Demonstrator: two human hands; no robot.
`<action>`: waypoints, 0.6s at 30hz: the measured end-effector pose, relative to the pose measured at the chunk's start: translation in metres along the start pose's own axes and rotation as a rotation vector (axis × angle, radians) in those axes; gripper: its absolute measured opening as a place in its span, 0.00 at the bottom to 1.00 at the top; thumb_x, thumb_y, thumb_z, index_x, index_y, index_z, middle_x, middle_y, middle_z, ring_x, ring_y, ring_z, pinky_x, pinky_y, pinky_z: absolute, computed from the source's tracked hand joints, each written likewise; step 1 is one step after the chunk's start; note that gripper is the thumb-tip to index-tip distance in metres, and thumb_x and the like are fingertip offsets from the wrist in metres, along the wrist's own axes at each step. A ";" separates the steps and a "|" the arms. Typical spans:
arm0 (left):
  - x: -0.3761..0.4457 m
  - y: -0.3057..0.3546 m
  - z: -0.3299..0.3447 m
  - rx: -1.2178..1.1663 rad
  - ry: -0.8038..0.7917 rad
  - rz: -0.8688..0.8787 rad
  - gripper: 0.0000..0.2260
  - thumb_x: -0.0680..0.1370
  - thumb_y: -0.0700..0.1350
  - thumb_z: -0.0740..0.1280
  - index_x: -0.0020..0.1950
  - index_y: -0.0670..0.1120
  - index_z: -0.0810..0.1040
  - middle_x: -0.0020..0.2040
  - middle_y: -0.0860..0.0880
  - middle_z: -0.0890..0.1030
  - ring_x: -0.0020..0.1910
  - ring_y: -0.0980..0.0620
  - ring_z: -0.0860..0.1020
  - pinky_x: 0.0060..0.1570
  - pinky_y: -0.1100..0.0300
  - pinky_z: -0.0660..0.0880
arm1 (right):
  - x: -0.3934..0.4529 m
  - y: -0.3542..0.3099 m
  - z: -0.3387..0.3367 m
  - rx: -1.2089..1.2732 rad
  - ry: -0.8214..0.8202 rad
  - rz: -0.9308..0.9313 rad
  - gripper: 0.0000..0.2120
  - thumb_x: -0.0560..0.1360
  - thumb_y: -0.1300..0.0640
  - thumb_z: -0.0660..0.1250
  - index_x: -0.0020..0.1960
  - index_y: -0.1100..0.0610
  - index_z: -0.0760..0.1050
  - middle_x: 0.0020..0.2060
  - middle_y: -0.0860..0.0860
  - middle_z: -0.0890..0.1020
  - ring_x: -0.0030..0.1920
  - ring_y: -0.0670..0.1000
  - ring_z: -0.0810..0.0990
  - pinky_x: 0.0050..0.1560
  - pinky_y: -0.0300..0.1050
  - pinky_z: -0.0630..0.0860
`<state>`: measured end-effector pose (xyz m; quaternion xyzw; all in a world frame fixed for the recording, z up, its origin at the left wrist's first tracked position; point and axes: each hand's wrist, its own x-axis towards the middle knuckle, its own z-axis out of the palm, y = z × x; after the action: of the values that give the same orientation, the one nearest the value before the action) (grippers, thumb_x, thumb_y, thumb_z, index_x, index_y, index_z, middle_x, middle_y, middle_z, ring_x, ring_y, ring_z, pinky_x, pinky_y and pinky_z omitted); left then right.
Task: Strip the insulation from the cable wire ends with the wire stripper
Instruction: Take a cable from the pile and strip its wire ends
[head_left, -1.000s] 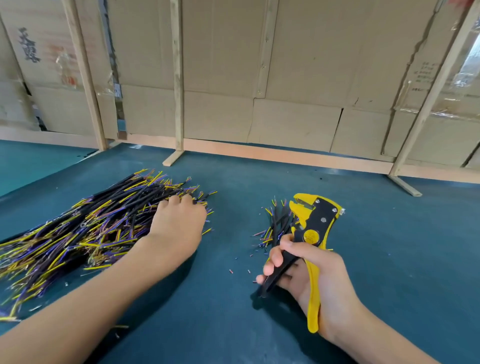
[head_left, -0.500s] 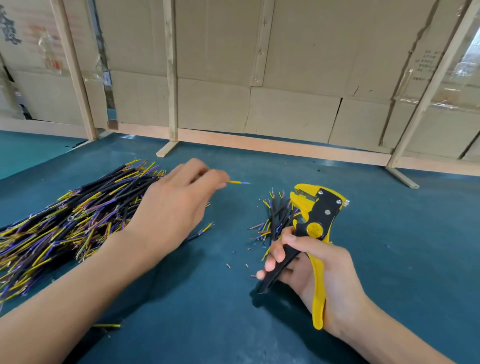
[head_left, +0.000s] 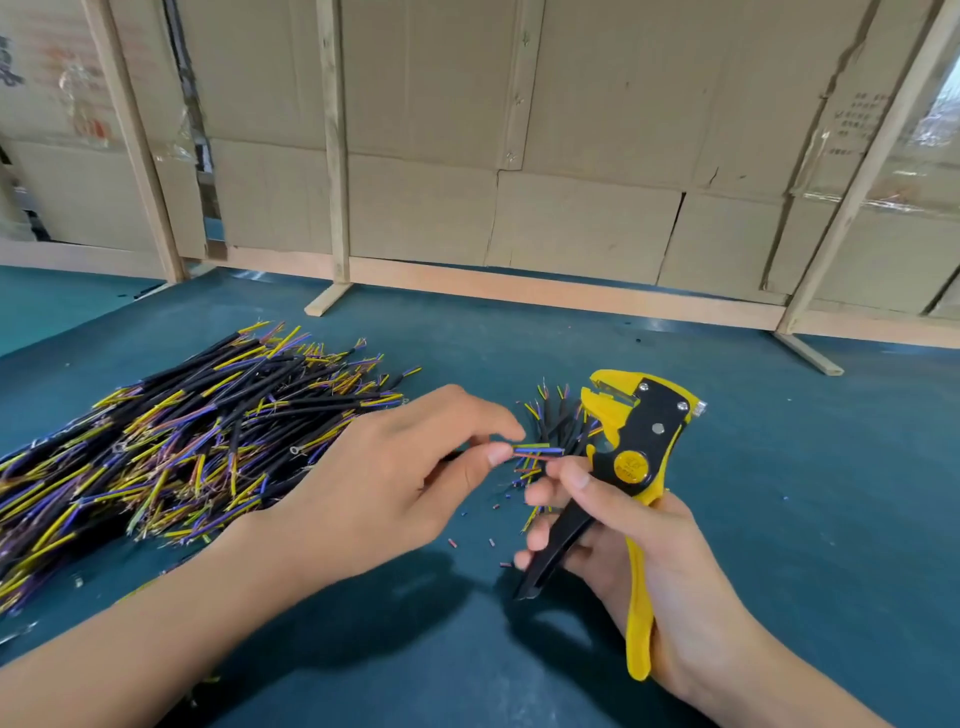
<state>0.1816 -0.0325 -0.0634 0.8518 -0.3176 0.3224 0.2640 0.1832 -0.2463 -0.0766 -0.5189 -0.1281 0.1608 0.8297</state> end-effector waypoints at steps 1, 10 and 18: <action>0.000 0.001 0.000 0.026 -0.038 0.039 0.06 0.84 0.45 0.63 0.59 0.51 0.77 0.47 0.56 0.75 0.39 0.54 0.75 0.39 0.60 0.74 | 0.000 0.000 0.001 -0.016 0.013 -0.016 0.11 0.68 0.56 0.78 0.47 0.61 0.83 0.46 0.65 0.83 0.35 0.61 0.78 0.42 0.61 0.80; 0.001 0.010 0.001 0.094 -0.075 0.101 0.08 0.83 0.45 0.65 0.58 0.47 0.83 0.48 0.51 0.79 0.42 0.48 0.79 0.36 0.50 0.77 | 0.002 0.000 -0.003 -0.053 0.109 -0.111 0.09 0.67 0.66 0.74 0.48 0.62 0.80 0.39 0.63 0.81 0.35 0.62 0.78 0.42 0.58 0.80; 0.005 0.017 0.002 0.374 -0.043 0.121 0.10 0.84 0.51 0.64 0.50 0.51 0.85 0.43 0.53 0.80 0.39 0.48 0.75 0.28 0.51 0.74 | 0.001 -0.001 -0.002 -0.098 0.139 -0.096 0.14 0.66 0.68 0.76 0.49 0.63 0.78 0.38 0.62 0.80 0.35 0.61 0.78 0.42 0.57 0.81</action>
<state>0.1733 -0.0471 -0.0567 0.8720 -0.3084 0.3728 0.0742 0.1854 -0.2478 -0.0768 -0.5621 -0.1028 0.0780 0.8169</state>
